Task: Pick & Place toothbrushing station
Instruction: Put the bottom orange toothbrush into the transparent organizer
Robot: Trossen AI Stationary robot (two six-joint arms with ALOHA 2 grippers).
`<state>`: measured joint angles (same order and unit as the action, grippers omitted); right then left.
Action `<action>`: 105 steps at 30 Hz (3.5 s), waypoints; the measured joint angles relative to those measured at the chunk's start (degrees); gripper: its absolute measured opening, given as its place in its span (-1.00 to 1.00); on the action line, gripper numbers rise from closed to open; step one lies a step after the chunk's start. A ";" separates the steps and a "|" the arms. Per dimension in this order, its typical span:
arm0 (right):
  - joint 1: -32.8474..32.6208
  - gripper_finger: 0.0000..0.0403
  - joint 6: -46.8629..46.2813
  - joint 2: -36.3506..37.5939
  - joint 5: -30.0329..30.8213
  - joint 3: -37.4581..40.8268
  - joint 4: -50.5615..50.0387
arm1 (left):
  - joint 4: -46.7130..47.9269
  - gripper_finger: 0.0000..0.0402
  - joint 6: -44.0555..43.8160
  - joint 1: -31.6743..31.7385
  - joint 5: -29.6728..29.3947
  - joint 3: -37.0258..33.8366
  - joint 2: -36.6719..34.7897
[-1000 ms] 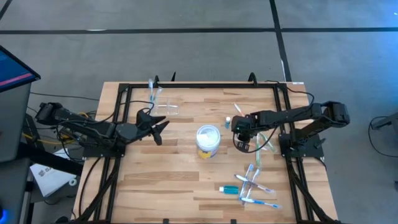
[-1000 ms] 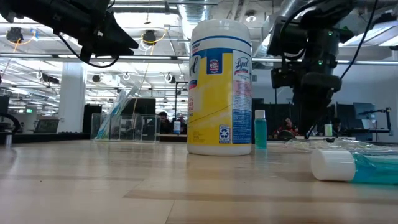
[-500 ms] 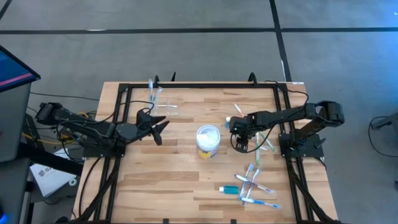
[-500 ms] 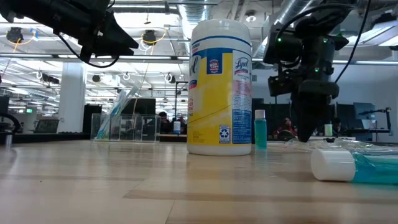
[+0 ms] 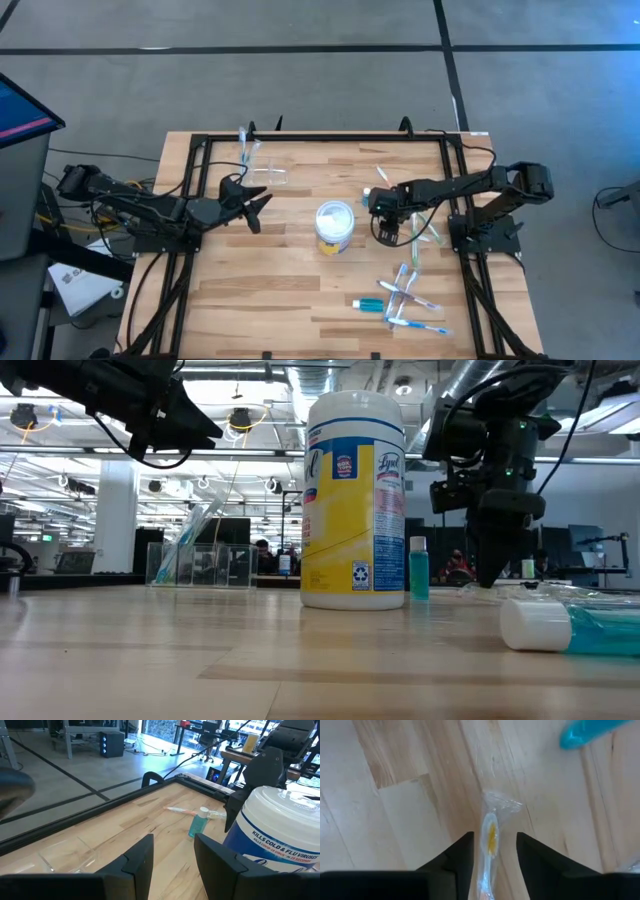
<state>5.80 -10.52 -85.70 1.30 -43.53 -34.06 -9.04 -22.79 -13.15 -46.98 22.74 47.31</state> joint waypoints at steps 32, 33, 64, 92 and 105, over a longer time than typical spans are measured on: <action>-1.65 -0.96 -1.09 7.92 -1.62 -0.25 2.53 | -0.04 -0.33 -0.02 -0.02 0.00 0.00 0.00; -1.77 -0.96 -1.09 8.99 -1.62 -0.26 3.29 | -0.03 -0.33 -0.02 -0.02 0.00 0.00 0.00; -1.92 -0.96 6.34 25.80 5.03 -0.34 37.83 | -11.77 -0.33 7.47 0.00 2.92 0.00 0.00; 0.74 -0.98 11.02 14.28 1.32 -4.23 63.53 | -53.96 -0.33 17.87 11.61 25.14 1.71 25.02; 0.28 -0.97 10.54 0.94 -7.27 -16.41 63.23 | -53.94 -0.33 22.56 12.70 26.20 6.47 30.92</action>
<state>6.08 0.02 -84.77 -5.97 -59.94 29.17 -62.98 -0.22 -0.45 -20.79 29.21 78.23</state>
